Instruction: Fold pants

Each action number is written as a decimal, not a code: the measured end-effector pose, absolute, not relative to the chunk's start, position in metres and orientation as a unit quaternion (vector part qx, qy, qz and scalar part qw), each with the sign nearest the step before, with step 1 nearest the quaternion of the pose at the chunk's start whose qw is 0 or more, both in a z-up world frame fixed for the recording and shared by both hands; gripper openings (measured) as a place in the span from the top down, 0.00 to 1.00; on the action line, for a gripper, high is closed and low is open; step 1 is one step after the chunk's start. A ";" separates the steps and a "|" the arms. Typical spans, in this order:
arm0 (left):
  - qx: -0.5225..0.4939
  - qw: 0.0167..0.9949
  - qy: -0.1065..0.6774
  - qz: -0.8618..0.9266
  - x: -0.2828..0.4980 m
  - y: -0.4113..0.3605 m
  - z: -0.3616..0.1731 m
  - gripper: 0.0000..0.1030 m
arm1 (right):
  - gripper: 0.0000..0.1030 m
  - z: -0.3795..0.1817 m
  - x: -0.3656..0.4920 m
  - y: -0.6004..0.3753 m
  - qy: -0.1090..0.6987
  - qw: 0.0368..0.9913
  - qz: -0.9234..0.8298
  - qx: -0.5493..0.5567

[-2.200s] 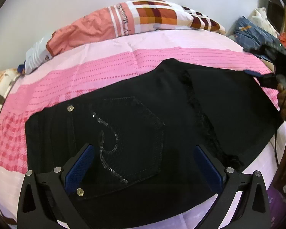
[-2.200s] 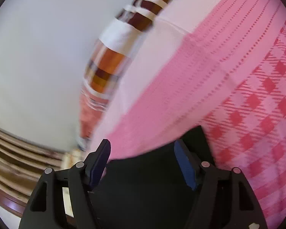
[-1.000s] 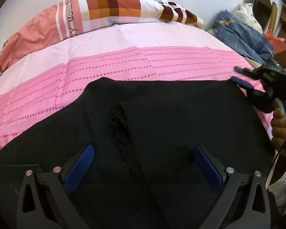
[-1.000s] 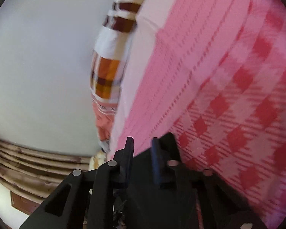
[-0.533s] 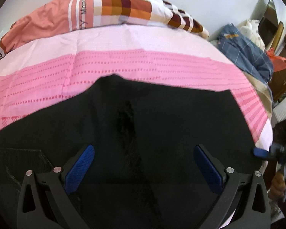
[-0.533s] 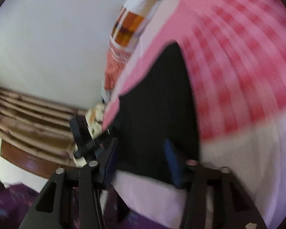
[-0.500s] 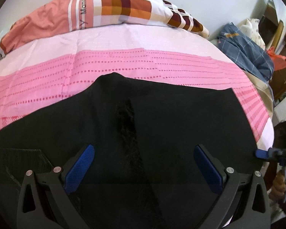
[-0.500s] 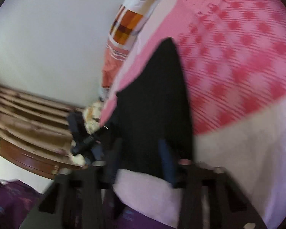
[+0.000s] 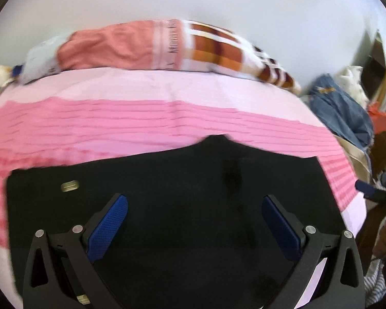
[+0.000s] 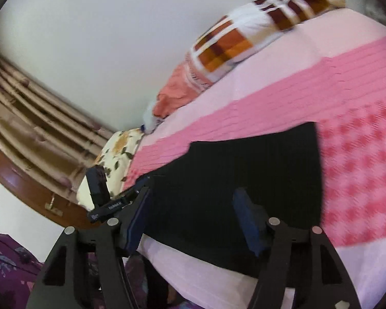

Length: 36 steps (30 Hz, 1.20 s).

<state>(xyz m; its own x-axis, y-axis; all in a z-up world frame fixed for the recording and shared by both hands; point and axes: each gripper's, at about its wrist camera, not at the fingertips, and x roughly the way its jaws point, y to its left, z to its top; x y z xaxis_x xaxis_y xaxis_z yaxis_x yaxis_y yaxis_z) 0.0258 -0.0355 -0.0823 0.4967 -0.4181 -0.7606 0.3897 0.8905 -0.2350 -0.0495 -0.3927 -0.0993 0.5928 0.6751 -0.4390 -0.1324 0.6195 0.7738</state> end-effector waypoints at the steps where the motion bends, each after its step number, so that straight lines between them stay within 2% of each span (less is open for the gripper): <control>1: -0.011 0.865 0.450 -0.220 0.026 -0.025 -0.082 0.00 | 0.39 -0.104 -0.046 -0.388 0.382 0.812 0.248 0.366; 10: -0.017 0.877 0.451 -0.164 0.003 0.050 -0.085 0.00 | 0.39 -0.160 -0.092 -0.377 0.410 0.763 0.225 0.447; 18: -0.035 0.876 0.453 -0.162 -0.007 0.063 -0.084 0.00 | 0.39 -0.146 -0.073 -0.345 0.383 0.771 0.246 0.445; 21: -0.032 0.872 0.462 -0.160 -0.007 0.063 -0.087 0.00 | 0.43 -0.150 -0.062 -0.326 0.379 0.758 0.271 0.457; 24: -0.035 0.868 0.469 -0.159 -0.007 0.065 -0.089 0.00 | 0.49 -0.162 -0.057 -0.305 0.389 0.743 0.286 0.464; 27: -0.045 0.864 0.476 -0.160 -0.005 0.068 -0.091 0.00 | 0.62 -0.174 -0.055 -0.282 0.420 0.745 0.288 0.432; 29: -0.050 0.860 0.482 -0.160 -0.004 0.070 -0.094 0.00 | 0.83 -0.182 -0.054 -0.270 0.449 0.760 0.269 0.386; 32: -0.046 0.862 0.482 -0.153 -0.005 0.073 -0.094 0.00 | 1.00 -0.185 -0.054 -0.266 0.456 0.782 0.246 0.348; 36: -0.078 0.858 0.483 -0.155 0.000 0.088 -0.089 0.00 | 1.00 -0.186 -0.054 -0.267 0.460 0.783 0.235 0.345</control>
